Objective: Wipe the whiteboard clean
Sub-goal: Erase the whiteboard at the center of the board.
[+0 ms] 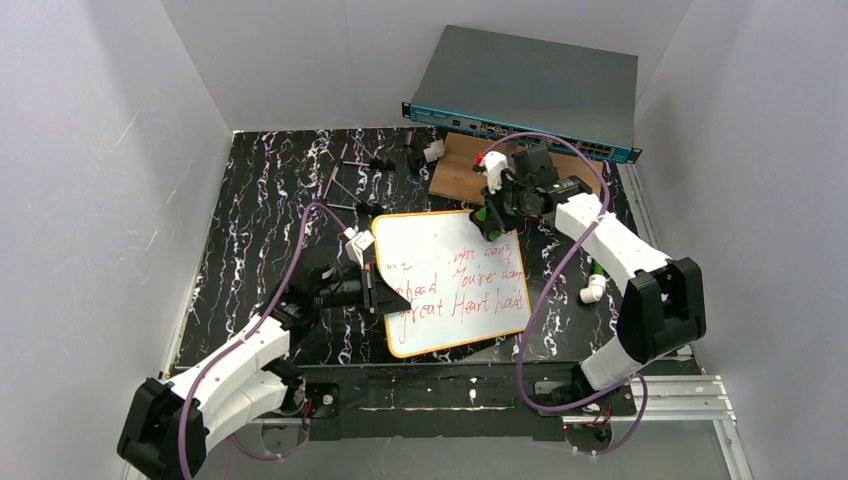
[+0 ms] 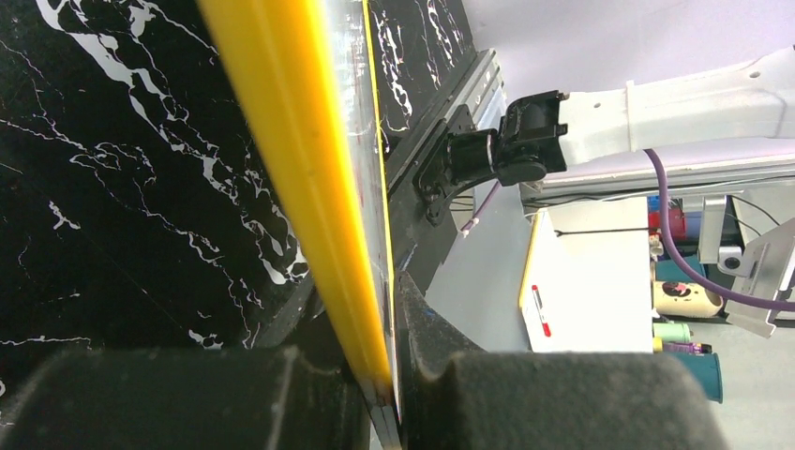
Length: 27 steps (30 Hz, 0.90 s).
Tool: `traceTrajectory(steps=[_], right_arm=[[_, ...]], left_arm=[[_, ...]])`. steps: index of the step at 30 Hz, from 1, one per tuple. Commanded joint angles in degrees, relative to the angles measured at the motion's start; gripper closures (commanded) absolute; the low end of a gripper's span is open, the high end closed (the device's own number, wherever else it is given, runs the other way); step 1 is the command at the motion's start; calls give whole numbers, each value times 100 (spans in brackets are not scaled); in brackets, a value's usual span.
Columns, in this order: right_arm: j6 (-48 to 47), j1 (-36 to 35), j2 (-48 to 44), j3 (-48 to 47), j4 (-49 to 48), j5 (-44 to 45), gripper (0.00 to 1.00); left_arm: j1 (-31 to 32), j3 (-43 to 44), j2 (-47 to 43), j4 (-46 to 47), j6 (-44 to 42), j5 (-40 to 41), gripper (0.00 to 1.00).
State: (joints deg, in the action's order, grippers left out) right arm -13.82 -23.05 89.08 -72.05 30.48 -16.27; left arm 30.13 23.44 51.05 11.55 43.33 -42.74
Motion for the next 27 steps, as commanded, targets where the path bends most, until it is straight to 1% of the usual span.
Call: traceTrajectory(steps=[1,5,8,10,12,14,22,27], right_arm=[[-146,-815,93,-423,210,-851,99],[-117,-1474,327,-1146,599,-1248,99],[-120,-1836,448,-1452,748,-1342,99],[-140,-1940,459,-1467,745,-1158,99],[-193,-1925,453,-1350,660,-638,99],[-250,-1759,432,-1140,555,-233,99],[-185,-503,193,-274,279,-1,99],[-127,218,130,-16,160,6,99]], left_arm=[[151,422,-335,1151,-810,-861,100],[151,387,-398,1131,-804,-825,100],[158,385,-443,1077,-816,-816,100],[156,369,-473,1035,-831,-807,100],[153,351,-515,1027,-843,-783,100],[164,330,-524,1050,-842,-788,100],[157,328,-499,1110,-827,-815,100],[154,285,-546,1116,-826,-814,100]])
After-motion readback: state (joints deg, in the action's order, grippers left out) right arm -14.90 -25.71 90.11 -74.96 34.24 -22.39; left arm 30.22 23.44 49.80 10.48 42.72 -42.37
